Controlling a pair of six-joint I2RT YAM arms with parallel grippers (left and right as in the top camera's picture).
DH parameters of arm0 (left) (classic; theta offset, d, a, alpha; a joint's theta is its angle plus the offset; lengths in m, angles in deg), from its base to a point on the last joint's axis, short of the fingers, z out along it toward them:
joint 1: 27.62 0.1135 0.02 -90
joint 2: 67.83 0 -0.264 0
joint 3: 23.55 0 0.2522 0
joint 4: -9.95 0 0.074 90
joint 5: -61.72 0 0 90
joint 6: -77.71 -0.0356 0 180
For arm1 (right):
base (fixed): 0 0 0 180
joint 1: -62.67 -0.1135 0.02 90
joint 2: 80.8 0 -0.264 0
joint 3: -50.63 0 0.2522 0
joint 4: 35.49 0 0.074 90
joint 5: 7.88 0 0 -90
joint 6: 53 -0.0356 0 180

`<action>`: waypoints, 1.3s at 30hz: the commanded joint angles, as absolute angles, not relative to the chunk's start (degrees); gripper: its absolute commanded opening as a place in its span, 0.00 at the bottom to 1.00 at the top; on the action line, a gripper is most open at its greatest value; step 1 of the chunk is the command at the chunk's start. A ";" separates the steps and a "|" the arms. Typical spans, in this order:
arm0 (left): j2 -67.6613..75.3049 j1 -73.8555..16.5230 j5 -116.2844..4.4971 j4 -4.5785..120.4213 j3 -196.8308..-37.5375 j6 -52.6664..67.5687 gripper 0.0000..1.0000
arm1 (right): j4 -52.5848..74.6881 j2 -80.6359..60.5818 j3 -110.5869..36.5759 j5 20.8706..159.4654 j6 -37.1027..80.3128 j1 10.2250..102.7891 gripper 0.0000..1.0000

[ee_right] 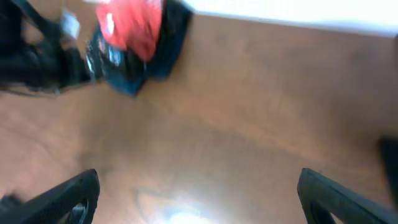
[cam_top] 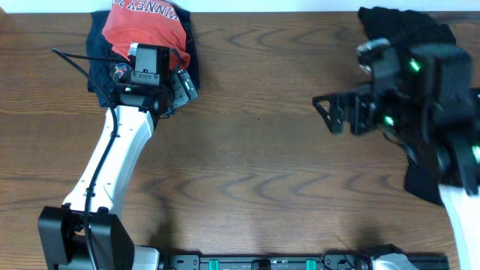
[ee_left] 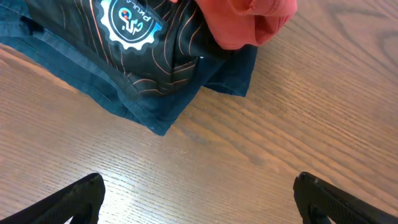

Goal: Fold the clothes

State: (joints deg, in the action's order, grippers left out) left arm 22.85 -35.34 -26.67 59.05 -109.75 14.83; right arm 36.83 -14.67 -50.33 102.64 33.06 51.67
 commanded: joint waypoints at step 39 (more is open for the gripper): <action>23.09 -35.30 -25.88 59.07 -109.29 14.33 0.98 | -17.72 -75.54 36.55 85.13 36.86 57.41 0.99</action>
State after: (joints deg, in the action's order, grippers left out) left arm 22.85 -35.34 -26.54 59.07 -109.64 14.83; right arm -18.01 -75.30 36.49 85.70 36.23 56.82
